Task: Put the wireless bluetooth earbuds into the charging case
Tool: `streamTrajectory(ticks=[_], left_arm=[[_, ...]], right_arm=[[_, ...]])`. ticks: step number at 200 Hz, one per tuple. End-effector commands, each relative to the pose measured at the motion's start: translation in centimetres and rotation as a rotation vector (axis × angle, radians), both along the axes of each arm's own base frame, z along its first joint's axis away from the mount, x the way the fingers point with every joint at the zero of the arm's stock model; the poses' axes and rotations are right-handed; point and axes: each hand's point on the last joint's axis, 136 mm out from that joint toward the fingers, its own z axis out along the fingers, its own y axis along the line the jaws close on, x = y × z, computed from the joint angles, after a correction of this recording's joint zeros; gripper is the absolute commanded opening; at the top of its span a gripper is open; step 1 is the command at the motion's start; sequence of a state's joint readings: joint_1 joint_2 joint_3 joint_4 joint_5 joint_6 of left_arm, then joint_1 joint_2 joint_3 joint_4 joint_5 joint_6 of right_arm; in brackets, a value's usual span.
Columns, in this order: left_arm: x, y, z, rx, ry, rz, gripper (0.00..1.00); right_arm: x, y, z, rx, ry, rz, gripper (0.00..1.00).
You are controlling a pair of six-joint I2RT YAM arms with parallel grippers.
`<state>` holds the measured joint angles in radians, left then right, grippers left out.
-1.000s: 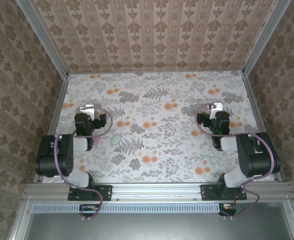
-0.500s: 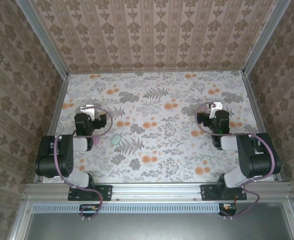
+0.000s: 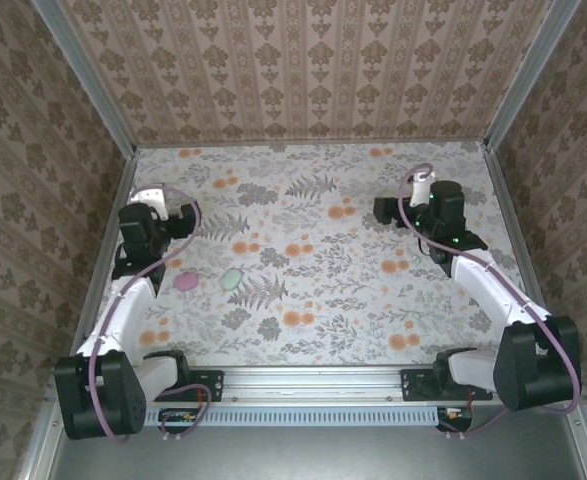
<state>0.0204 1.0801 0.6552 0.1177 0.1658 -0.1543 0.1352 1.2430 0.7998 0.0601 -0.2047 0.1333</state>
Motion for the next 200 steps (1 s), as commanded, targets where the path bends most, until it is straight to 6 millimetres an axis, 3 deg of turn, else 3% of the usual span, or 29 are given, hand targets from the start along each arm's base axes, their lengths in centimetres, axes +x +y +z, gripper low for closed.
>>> streamTrajectory(ticks=[1, 30, 69, 127, 157, 200], left_arm=[[-3.2, -4.1, -3.4, -0.159, 0.263, -0.167, 0.81], [-7.3, -6.2, -6.0, -0.112, 0.585, -0.161, 0.73], [-10.9, -8.8, -8.5, -0.088, 0.748, -0.208, 0.73], [-11.7, -9.5, -11.3, 0.136, 0.938, -0.269, 0.73], [-12.2, -10.0, -13.5, 0.229, 1.067, -0.318, 0.68], [-11.2, -10.1, -15.0, 0.332, 1.105, -0.327, 0.66]], right_arm=[[-2.0, 3.7, -1.5, 0.004, 0.129, 0.143, 0.91], [-2.4, 4.6, -2.2, 0.026, 0.168, 0.134, 0.9], [-2.8, 3.8, -2.7, 0.05, 0.163, 0.073, 0.91], [-3.4, 1.9, -3.5, -0.032, 0.185, -0.005, 0.94], [-4.2, 1.2, -3.4, -0.052, 0.176, -0.018, 0.96], [-5.3, 0.7, -2.8, -0.05, 0.129, -0.03, 0.98]])
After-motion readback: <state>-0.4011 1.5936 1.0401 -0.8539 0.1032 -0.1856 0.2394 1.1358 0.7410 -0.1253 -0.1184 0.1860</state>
